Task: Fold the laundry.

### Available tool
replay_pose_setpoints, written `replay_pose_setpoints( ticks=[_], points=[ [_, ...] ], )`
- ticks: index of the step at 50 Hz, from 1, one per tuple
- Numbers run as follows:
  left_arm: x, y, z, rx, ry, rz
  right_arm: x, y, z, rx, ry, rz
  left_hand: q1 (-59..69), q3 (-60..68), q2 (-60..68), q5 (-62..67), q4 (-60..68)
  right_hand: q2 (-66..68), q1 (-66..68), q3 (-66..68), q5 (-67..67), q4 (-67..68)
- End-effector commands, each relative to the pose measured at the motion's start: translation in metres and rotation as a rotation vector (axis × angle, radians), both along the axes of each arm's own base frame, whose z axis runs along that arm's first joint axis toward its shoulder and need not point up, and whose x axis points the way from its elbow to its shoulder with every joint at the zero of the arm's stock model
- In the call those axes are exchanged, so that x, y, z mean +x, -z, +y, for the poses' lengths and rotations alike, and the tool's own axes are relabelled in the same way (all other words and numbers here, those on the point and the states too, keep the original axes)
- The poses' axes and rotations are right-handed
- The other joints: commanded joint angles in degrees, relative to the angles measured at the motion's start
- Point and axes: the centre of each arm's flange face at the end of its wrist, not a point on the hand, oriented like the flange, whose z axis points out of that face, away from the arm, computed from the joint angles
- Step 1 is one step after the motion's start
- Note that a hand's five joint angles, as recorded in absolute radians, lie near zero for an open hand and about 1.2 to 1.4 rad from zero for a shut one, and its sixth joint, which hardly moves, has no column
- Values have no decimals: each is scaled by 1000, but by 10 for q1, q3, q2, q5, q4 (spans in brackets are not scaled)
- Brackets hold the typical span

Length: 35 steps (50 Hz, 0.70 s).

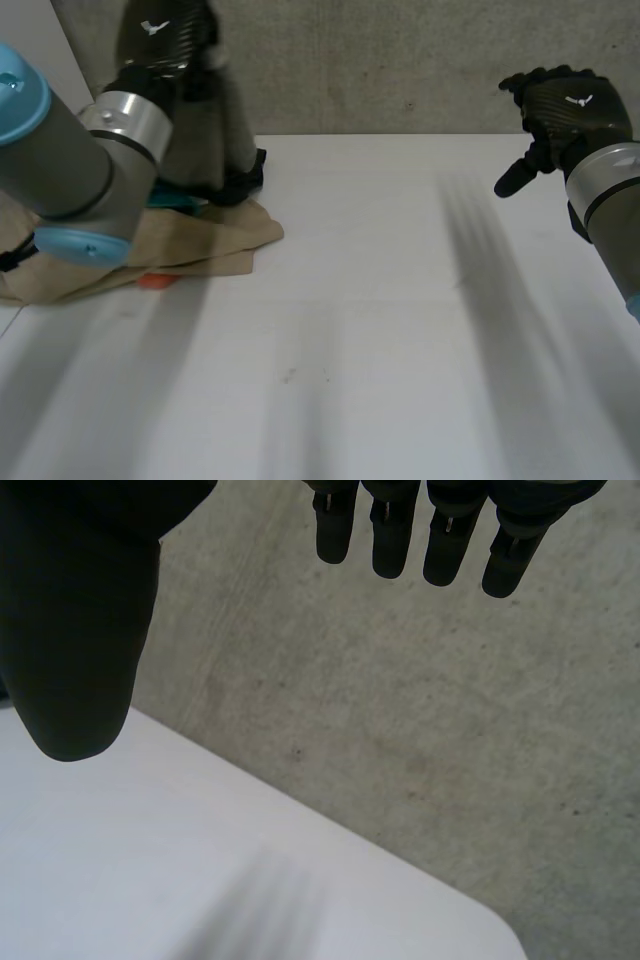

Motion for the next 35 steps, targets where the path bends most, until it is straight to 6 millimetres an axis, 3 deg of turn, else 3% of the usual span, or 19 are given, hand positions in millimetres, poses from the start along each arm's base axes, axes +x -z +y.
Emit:
replay_pose_setpoints(
  ticks=[1, 6, 7, 11, 14, 15, 17, 18, 20, 25, 27, 35],
  points=[
    [-54, 17, 71, 113, 233, 64, -3, -16, 4, -44, 3, -16, 154, 114, 122, 149, 115, -17, -30, -17, -27, -18],
    [-101, 92, 108, 269, 356, -52, -3, -19, 3, -52, -3, -16, 154, 114, 122, 149, 115, -17, -30, -17, -27, -18],
    [-111, 121, 120, 325, 382, -110, -4, -18, 2, -49, 0, -15, 154, 114, 122, 149, 115, -17, -30, -17, -27, -18],
    [-121, 159, 141, 403, 414, -234, -12, -18, -5, -50, 23, -16, 154, 114, 122, 149, 115, -17, -30, -17, -27, -18],
    [-121, 161, 147, 416, 425, -269, -15, -14, -11, -42, 31, -7, 133, 93, 101, 128, 93, -17, -30, -17, -27, -18],
    [-119, 156, 149, 412, 424, -274, -15, -11, -12, -37, 28, 0, -25, -66, -58, -31, -65, -17, -30, -17, -27, -18],
    [-117, 138, 150, 381, 425, -251, -12, -4, -17, -24, 7, 31, -206, -247, -239, -212, -246, -17, -30, -17, -27, -18],
    [-111, 117, 150, 348, 418, -223, -11, -1, -18, -20, -3, 48, -370, -411, -403, -376, -410, -17, -30, -17, -27, -18],
    [-104, 99, 151, 321, 410, -201, -8, 2, -18, -20, -31, 83, -479, -519, -511, -484, -519, -17, -30, -17, -27, -18],
    [-73, 67, 146, 280, 336, -167, 5, 13, -12, -24, -164, 237, -527, -567, -559, -532, -566, -17, -30, -17, -27, -18],
    [-51, 59, 142, 283, 286, -158, 9, 19, -9, -10, -211, 284, -527, -567, -559, -532, -566, -17, -30, -17, -27, -18],
    [14, 82, 138, 381, 115, -183, 21, 44, 7, 78, -437, 443, -518, -559, -551, -524, -558, -17, -30, -17, -27, -18]
  ],
)
